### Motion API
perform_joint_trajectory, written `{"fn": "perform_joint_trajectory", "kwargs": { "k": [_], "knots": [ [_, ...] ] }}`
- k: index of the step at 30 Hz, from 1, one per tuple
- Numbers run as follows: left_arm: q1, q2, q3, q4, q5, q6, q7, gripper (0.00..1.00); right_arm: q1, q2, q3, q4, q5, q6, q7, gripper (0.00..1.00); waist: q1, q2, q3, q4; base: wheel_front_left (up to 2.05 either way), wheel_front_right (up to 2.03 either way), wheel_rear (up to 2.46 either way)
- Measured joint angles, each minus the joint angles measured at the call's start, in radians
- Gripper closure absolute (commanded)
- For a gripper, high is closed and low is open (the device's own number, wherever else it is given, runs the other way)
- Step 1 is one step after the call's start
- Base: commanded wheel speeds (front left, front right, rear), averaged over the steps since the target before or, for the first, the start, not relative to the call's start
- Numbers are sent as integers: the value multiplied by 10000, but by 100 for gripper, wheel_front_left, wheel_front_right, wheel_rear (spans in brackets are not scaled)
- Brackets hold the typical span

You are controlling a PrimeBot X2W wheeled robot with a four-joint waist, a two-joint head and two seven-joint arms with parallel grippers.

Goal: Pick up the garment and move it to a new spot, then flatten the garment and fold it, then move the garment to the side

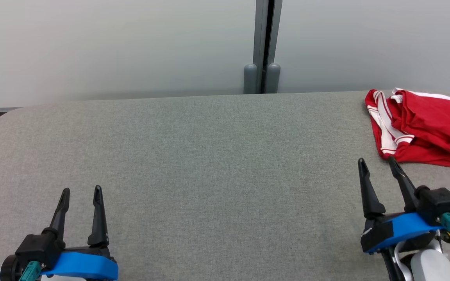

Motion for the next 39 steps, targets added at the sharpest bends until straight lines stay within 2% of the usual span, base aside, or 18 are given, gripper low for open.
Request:
{"fn": "perform_joint_trajectory", "kwargs": {
  "k": [9, 27, 28, 33, 39],
  "knots": [
    [61, 58, -40, -119, -71, 92, 105, 0, 1195, 161, -336, -1235, -173, 0, 518, 0, 0, 0, -141, -21, 0, 0, 0],
    [82, 96, -136, -119, -313, 207, 364, 0, 1377, 173, -316, -1317, 40, 0, 665, 0, 1, 0, -78, -8, 0, 0, 0],
    [85, 88, -136, -100, -347, 205, 364, 100, 1380, 174, -316, -1296, 38, 0, 662, 100, 1, 0, -73, -9, 0, 0, 0],
    [292, -105, -115, 343, -479, 203, 491, 100, 1429, 217, -322, -846, 171, 0, 713, 100, 1, 0, -73, -11, 0, 0, 0],
    [282, -142, -19, 387, -1563, 196, 784, 100, 1427, 222, -380, -752, 1342, 0, 932, 100, 1, 0, -89, -9, 0, 0, 0]
  ]
}}
